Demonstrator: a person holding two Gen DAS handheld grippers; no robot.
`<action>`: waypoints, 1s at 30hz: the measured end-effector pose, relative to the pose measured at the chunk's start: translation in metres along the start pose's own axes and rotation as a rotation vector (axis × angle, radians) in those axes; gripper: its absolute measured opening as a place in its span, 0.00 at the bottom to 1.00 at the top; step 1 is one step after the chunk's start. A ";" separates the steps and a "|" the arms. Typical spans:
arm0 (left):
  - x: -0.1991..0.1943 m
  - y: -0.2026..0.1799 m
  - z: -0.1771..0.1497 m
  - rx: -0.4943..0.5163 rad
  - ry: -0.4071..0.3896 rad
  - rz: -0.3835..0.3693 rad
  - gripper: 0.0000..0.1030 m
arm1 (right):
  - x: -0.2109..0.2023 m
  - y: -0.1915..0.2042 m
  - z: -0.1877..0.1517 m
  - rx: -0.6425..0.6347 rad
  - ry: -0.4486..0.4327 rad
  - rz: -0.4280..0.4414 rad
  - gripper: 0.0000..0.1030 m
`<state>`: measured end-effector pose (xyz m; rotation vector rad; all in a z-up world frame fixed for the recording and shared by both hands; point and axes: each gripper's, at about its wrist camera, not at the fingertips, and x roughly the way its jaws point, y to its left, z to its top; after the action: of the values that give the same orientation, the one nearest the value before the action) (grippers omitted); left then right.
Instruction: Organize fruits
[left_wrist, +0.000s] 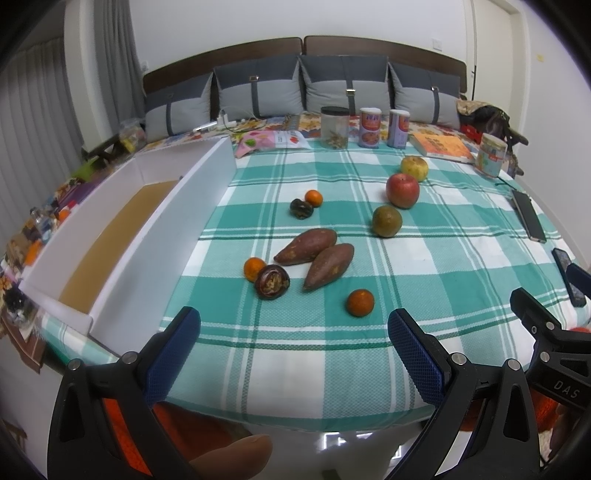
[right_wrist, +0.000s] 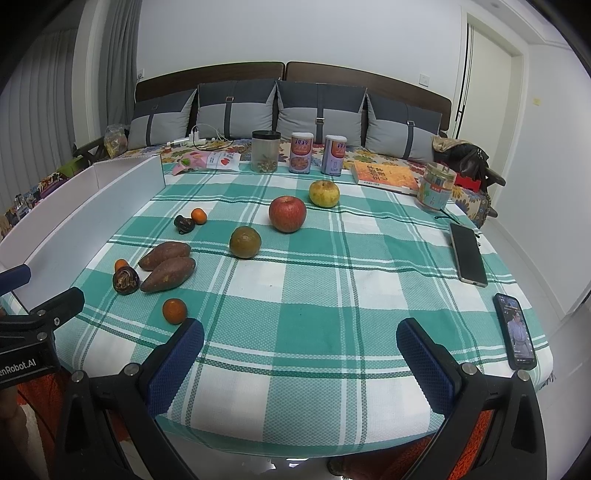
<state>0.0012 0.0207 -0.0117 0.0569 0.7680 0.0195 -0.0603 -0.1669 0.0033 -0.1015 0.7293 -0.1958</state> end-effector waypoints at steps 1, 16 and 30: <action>0.000 0.000 0.000 0.000 0.000 0.000 0.99 | 0.000 0.000 0.000 0.002 0.002 0.000 1.00; 0.000 0.001 0.000 0.000 0.001 0.000 0.99 | 0.002 -0.003 -0.001 0.004 0.005 -0.004 1.00; 0.000 0.000 0.000 0.000 0.001 -0.001 0.99 | 0.002 -0.002 -0.002 0.001 0.010 -0.004 1.00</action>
<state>0.0014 0.0206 -0.0117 0.0570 0.7694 0.0188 -0.0601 -0.1696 0.0006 -0.1011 0.7386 -0.2008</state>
